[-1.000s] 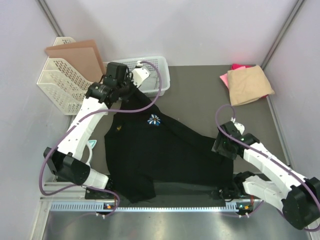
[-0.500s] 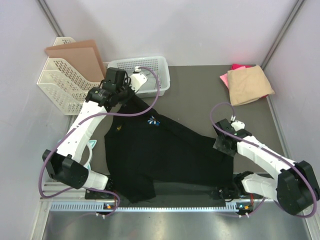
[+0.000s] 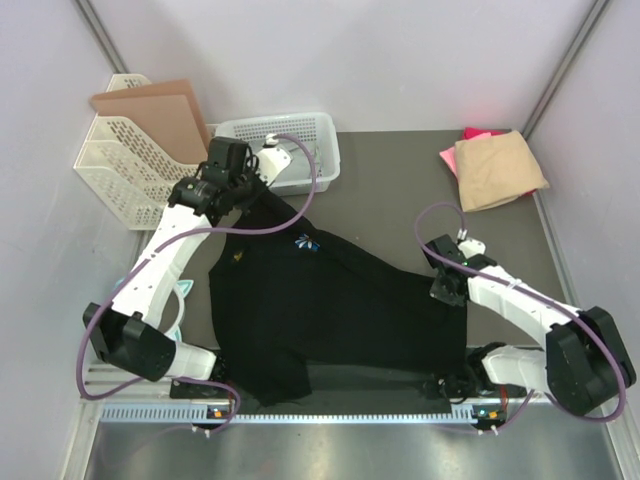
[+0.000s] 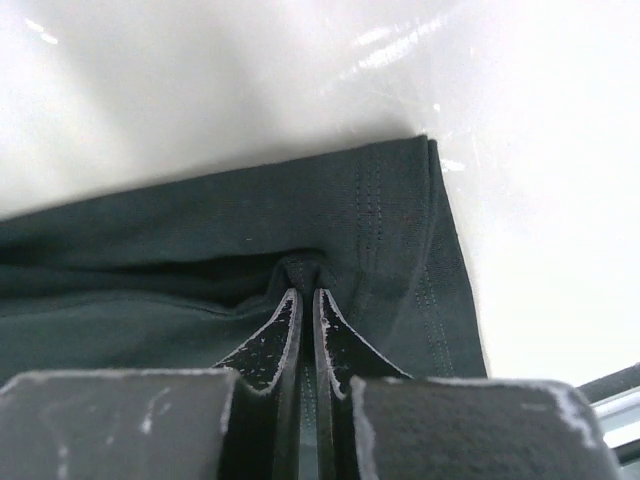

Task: Fold and stack the t-shirts
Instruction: Flatten out the tshirt

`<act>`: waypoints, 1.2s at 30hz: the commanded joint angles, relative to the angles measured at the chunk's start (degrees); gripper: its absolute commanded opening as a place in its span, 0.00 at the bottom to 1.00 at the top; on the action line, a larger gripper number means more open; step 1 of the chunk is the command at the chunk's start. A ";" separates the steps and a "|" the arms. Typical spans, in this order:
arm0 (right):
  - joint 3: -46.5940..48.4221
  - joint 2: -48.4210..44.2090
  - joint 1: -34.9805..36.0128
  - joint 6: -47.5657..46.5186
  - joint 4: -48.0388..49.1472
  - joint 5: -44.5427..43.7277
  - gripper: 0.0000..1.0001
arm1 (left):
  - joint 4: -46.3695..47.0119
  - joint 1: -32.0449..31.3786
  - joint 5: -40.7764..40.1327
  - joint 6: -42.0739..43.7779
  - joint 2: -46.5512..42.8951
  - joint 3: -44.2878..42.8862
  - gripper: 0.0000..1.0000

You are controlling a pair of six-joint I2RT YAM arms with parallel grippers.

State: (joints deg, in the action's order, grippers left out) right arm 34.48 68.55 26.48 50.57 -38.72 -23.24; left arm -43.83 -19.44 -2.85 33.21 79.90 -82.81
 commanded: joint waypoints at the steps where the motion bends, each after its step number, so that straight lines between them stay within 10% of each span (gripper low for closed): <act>1: 5.15 -4.12 -0.11 -1.26 -2.32 -3.12 0.00 | 2.79 0.55 -0.31 0.80 -3.08 0.80 0.00; 12: 17.28 -6.07 -2.21 -6.96 -7.25 -6.99 0.00 | 5.16 2.56 -2.85 2.20 -4.14 1.68 0.00; 36: 47.51 26.00 -19.27 -21.21 -0.30 -0.75 0.00 | 12.63 10.74 -8.74 4.49 16.87 -10.09 0.00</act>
State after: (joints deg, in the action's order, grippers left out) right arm 76.95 90.59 8.40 31.68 -39.31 -22.63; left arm -35.81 -9.85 -7.38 35.88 97.67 -90.17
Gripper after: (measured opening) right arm 0.017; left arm 0.015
